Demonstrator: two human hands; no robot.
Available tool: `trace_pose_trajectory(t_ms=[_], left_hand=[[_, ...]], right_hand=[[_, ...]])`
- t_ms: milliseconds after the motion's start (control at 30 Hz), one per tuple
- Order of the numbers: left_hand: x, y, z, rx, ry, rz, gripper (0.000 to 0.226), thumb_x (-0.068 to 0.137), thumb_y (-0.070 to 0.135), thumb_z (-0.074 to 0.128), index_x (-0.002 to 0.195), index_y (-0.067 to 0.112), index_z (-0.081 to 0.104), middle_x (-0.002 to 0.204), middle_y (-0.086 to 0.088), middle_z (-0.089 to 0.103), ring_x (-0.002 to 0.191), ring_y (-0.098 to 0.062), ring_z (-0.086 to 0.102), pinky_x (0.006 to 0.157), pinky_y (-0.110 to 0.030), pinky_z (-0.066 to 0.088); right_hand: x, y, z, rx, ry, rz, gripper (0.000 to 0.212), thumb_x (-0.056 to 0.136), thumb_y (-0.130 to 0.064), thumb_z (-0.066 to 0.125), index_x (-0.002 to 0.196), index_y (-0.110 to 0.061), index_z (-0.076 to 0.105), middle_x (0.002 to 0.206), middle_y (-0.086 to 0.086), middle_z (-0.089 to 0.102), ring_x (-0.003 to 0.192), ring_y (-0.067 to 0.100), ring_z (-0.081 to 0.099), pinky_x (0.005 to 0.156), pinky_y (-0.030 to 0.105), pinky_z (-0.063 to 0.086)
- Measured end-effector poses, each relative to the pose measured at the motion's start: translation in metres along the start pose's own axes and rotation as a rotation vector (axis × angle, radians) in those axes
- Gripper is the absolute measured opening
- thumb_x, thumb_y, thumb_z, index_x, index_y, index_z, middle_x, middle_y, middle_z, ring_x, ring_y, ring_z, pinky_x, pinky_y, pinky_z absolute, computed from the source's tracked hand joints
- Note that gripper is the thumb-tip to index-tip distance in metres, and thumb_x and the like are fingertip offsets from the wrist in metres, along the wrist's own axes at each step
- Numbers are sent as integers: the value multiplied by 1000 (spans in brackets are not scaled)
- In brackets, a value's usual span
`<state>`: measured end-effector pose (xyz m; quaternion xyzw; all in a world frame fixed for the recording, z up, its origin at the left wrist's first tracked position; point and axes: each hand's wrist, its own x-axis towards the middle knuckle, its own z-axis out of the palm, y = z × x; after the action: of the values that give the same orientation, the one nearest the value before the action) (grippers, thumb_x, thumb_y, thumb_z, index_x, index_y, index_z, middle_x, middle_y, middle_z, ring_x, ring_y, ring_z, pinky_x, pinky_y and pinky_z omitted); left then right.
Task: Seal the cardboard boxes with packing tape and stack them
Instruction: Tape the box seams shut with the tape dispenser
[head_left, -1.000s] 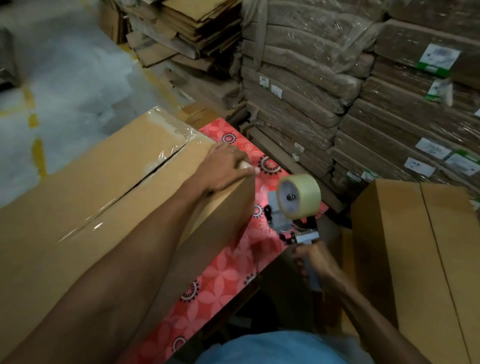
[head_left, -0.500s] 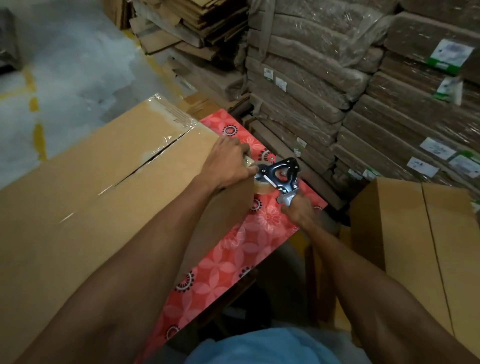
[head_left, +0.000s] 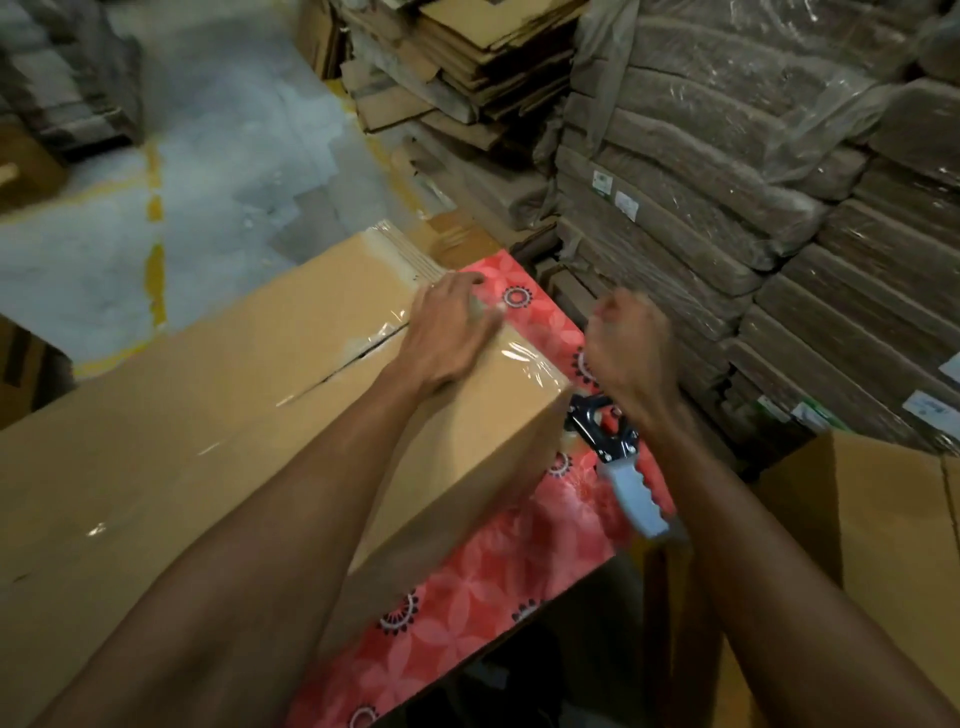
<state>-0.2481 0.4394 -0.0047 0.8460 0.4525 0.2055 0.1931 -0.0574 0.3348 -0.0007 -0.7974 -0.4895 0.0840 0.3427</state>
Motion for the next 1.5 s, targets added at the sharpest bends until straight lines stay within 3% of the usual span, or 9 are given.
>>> trace_pose_trajectory(t_ms=[100,233,367,467,567,967,1200,1367,1500], left_hand=[[24,-50,-22,155,-21,-86,68,102,54,33,153,9,33,158,-15,35,147,-31,29,119,-50,22],[53,-95,-44,283,-105,-210,62,108,44,25,159,10,17,164,-13,24,152,-31,19,120,-54,17],[74,-123,-62,344,-200,-238,57,110,38,20,162,19,11,170,0,7,156,-26,6,122,-54,9],[89,-137,-67,377,-191,-222,55,110,38,21,162,23,15,169,4,12,155,-24,15,121,-53,16],[98,-144,-65,391,-160,-261,54,108,43,19,161,31,16,166,8,19,147,-25,29,115,-52,26],[92,-135,-62,397,-147,-268,56,106,46,14,161,33,11,166,11,17,148,-22,28,113,-53,25],[63,-84,-46,401,-315,-154,60,109,44,14,162,22,-4,170,6,-9,156,-24,-8,122,-57,-1],[15,-55,-23,263,-198,-108,55,109,44,10,162,30,4,169,14,-2,156,-12,-4,125,-47,-4],[16,-64,-25,334,-235,-95,59,107,53,8,161,34,-2,168,18,-7,156,-11,-5,124,-49,-4]], right_hand=[[32,-65,28,89,-177,-324,15,98,-18,55,100,-13,69,99,3,68,87,17,64,71,24,49],[64,-110,98,-42,-412,-552,29,91,-7,49,115,-4,65,118,20,68,112,36,62,93,41,49],[95,-133,154,-170,-431,-693,38,100,-21,37,128,-2,54,134,19,56,130,35,49,111,44,36],[116,-143,178,-298,-550,-671,63,103,-32,27,156,2,21,165,17,21,155,28,15,126,42,14],[124,-145,186,-311,-606,-652,73,100,-42,18,159,0,7,169,14,2,157,24,1,127,42,7],[44,-100,110,-378,-519,-514,68,105,-53,19,162,-18,7,170,-1,1,156,14,-3,127,42,6],[15,-93,92,-434,-483,-441,69,105,-54,17,162,-18,3,170,-1,0,156,14,-2,127,42,1],[18,-85,94,-506,-496,-506,83,91,-58,-6,161,-14,3,170,4,1,157,17,-1,127,43,5],[1,-76,75,-465,-510,-467,70,105,-53,10,161,-13,3,170,6,-2,157,18,-3,127,40,3]])
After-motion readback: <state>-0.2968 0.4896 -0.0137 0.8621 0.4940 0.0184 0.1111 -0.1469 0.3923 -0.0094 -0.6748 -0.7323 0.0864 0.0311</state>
